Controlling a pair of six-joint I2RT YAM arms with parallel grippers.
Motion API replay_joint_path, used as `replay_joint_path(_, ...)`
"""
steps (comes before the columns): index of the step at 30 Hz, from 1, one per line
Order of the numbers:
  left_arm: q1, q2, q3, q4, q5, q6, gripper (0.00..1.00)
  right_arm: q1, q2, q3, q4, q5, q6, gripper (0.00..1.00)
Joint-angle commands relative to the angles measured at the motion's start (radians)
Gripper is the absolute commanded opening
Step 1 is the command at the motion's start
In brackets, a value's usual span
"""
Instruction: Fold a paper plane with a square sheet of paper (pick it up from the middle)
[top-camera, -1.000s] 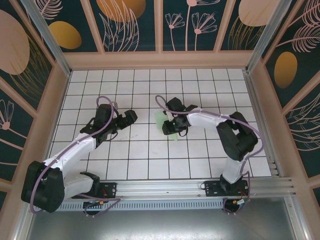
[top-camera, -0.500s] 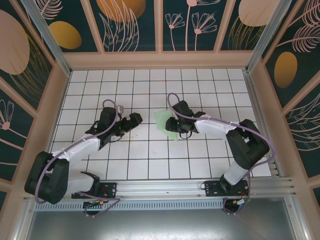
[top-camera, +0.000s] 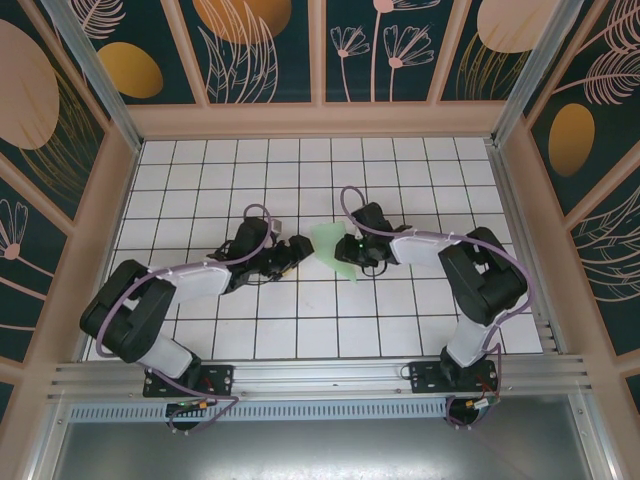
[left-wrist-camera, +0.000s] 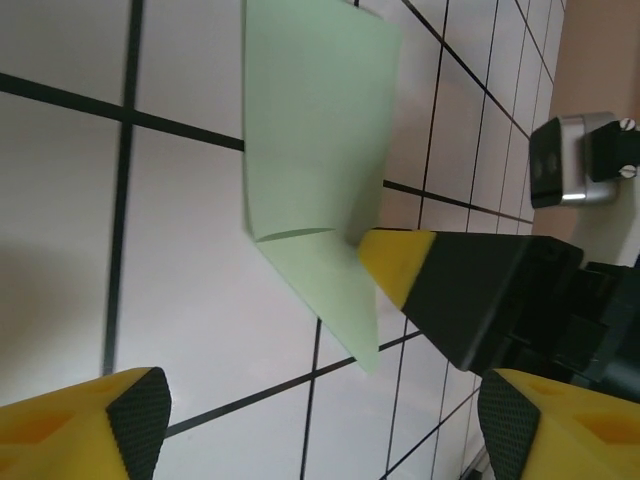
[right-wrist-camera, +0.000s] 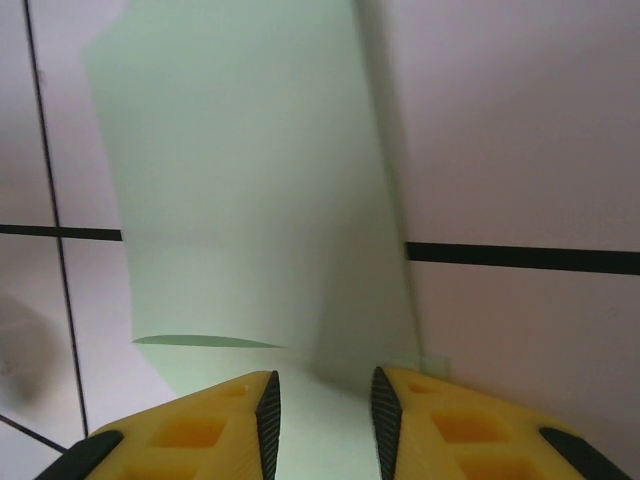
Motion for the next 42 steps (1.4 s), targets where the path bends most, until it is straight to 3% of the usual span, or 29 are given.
replay_joint_path(1,-0.014,0.048,0.039,0.066,0.033,-0.068,0.76,-0.024,0.016,-0.053,0.056,-0.055,0.005,0.33)
replay_joint_path(12,-0.041,0.157,0.126,-0.002,-0.013,-0.094,0.46,-0.103,-0.001,-0.183,0.211,-0.212,0.038,0.32)
replay_joint_path(25,-0.041,0.301,0.239,-0.070,-0.032,-0.079,0.42,-0.134,0.007,-0.230,0.246,-0.246,0.028,0.31)
replay_joint_path(35,-0.042,0.329,0.244,0.021,0.023,-0.087,0.33,-0.150,0.002,-0.242,0.259,-0.264,0.016,0.30)
replay_joint_path(42,-0.041,0.336,0.197,0.178,0.079,-0.109,0.30,-0.154,-0.004,-0.257,0.304,-0.297,0.008,0.30)
